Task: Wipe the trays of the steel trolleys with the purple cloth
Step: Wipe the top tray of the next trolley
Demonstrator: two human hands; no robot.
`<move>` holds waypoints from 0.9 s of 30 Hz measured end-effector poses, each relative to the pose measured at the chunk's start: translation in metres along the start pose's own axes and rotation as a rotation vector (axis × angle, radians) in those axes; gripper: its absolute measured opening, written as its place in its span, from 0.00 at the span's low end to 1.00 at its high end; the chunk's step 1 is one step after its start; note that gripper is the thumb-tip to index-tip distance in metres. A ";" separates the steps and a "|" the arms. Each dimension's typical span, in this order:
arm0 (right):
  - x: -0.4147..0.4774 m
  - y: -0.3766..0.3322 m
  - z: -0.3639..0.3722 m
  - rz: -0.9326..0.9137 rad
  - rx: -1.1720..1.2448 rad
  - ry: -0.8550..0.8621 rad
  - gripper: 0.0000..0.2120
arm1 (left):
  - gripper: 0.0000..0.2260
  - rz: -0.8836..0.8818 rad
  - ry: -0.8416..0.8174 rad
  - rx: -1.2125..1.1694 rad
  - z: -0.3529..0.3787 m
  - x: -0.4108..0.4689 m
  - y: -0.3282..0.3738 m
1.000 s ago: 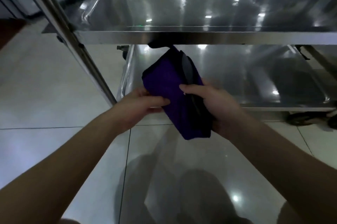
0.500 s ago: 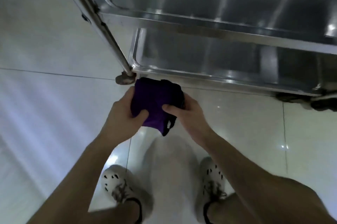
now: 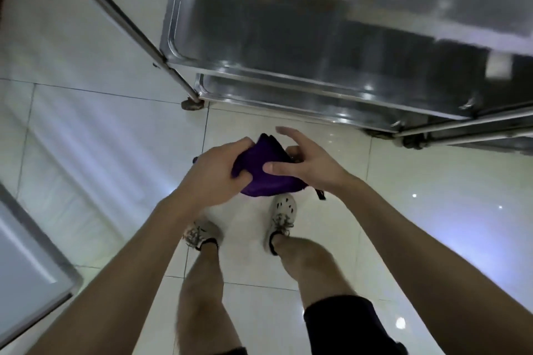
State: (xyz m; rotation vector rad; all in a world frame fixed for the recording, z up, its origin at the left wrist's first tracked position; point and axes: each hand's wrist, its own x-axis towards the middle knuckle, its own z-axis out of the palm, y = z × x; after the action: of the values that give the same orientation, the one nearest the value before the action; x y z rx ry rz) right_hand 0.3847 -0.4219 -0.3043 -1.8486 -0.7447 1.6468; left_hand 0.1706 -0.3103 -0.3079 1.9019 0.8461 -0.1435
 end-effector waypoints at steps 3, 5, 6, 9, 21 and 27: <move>-0.055 -0.054 -0.037 -0.164 -0.201 0.051 0.20 | 0.14 0.057 0.012 0.034 -0.024 -0.012 0.083; -0.089 -0.083 -0.058 -0.274 -0.294 0.128 0.15 | 0.14 0.052 0.057 0.022 -0.034 -0.017 0.126; -0.105 -0.095 -0.067 -0.331 -0.313 0.164 0.14 | 0.14 0.042 0.093 -0.003 -0.038 -0.020 0.143; -0.151 -0.114 -0.092 -0.536 -0.424 0.270 0.12 | 0.17 0.048 0.174 -0.021 -0.044 -0.032 0.186; -0.333 -0.047 -0.203 -0.620 -0.398 0.822 0.13 | 0.09 0.044 0.393 -0.081 0.054 -0.067 0.321; -0.425 0.017 -0.263 -0.455 -0.337 0.893 0.16 | 0.19 0.087 0.418 -0.404 0.138 -0.093 0.401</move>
State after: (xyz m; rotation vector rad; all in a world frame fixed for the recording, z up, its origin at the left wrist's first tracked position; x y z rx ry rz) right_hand 0.6064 -0.7480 0.0029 -2.1441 -0.9455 0.3370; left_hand 0.3824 -0.5699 -0.0321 1.5984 0.9797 0.4616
